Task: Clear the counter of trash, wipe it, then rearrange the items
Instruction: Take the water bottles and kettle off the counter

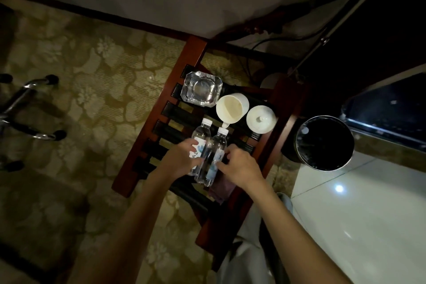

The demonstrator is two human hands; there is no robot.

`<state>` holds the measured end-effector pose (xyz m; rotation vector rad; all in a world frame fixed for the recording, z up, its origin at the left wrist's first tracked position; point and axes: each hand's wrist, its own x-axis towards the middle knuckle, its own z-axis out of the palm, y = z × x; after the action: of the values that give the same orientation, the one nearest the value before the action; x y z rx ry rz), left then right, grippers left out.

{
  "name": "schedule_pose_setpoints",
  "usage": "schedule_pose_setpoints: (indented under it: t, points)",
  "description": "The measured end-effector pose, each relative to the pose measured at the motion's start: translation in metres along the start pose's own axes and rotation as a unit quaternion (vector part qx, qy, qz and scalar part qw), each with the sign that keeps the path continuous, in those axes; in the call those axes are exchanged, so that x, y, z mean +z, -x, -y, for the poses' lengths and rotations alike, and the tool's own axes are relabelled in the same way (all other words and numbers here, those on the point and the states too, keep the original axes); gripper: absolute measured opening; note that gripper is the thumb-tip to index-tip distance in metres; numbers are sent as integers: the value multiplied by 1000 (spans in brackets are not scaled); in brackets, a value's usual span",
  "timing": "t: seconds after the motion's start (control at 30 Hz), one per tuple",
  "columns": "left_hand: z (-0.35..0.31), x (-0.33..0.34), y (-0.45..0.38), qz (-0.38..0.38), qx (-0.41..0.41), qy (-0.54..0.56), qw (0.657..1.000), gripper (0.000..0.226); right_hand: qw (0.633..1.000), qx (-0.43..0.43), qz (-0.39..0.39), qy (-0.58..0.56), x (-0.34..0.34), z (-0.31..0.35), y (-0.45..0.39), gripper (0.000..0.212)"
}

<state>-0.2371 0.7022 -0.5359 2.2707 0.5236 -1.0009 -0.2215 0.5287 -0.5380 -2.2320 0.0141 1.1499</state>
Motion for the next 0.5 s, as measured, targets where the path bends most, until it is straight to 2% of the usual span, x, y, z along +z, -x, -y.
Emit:
schedule_pose_setpoints:
  t: [0.1, 0.23, 0.37, 0.5]
  points:
    - [-32, -22, 29, -31, 47, -18, 998, 45, 995, -46, -24, 83, -33, 14, 28, 39]
    - [-90, -50, 78, -34, 89, -96, 991, 46, 983, -91, -63, 147, -83, 30, 87, 43]
    - [-139, -71, 132, -71, 144, -117, 980, 49, 974, -124, -97, 164, -132, 36, 149, 43]
    - [-182, -94, 187, -80, 167, -142, 972, 55, 964, -155, -130, 175, -184, 37, 209, 45]
